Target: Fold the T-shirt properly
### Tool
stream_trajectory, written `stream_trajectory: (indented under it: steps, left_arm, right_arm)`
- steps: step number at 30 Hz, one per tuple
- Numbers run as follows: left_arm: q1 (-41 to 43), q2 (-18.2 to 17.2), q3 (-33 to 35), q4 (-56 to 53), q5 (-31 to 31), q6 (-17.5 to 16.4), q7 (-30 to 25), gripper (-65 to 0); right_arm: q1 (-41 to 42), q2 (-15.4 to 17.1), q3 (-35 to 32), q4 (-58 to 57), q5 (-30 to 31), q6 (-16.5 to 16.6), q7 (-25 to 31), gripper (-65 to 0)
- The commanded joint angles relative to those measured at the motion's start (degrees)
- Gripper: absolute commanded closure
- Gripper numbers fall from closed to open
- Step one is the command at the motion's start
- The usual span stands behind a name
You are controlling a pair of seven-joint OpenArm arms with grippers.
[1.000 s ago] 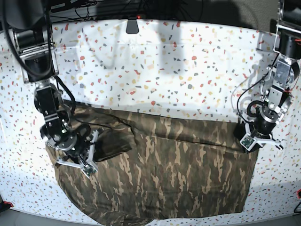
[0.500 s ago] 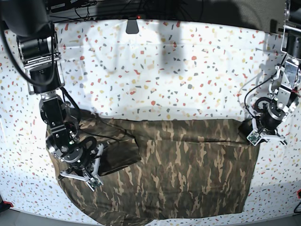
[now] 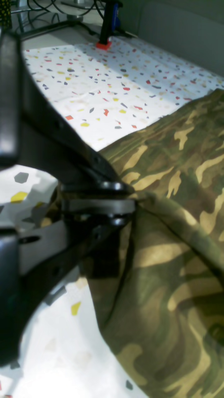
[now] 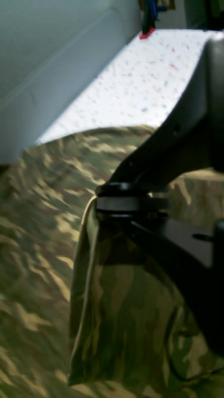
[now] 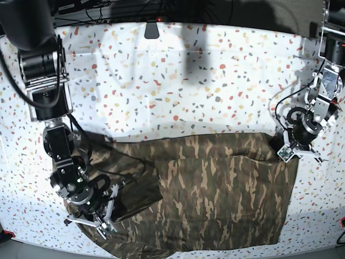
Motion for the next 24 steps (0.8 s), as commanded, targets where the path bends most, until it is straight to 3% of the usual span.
stream_trajectory:
  steps: [1,11,17,24]
  left_arm:
    - [-1.3,-0.8,-0.4,0.7,-0.2,0.6,-1.3,-3.5]
    - [-1.4,-0.6,-0.4,0.7,-0.1,0.6,-1.5,0.0]
    - [-1.6,-0.5,-0.4,0.7,5.5,0.9,-7.9,0.0]
    - [-4.2,-0.5,-0.4,-2.8,5.4,2.1,-7.8,0.0]
  right_arm:
    - [2.3,0.4,0.3,0.9,0.1,-0.5,1.2,0.0]
    - [1.5,0.4,0.3,-1.7,0.1,-0.5,0.4,0.0]
    - [1.5,0.4,0.3,-7.4,0.1,-0.5,0.2,0.0]
    - [1.5,0.1,0.3,-7.6,0.1,-0.5,-0.8,0.0]
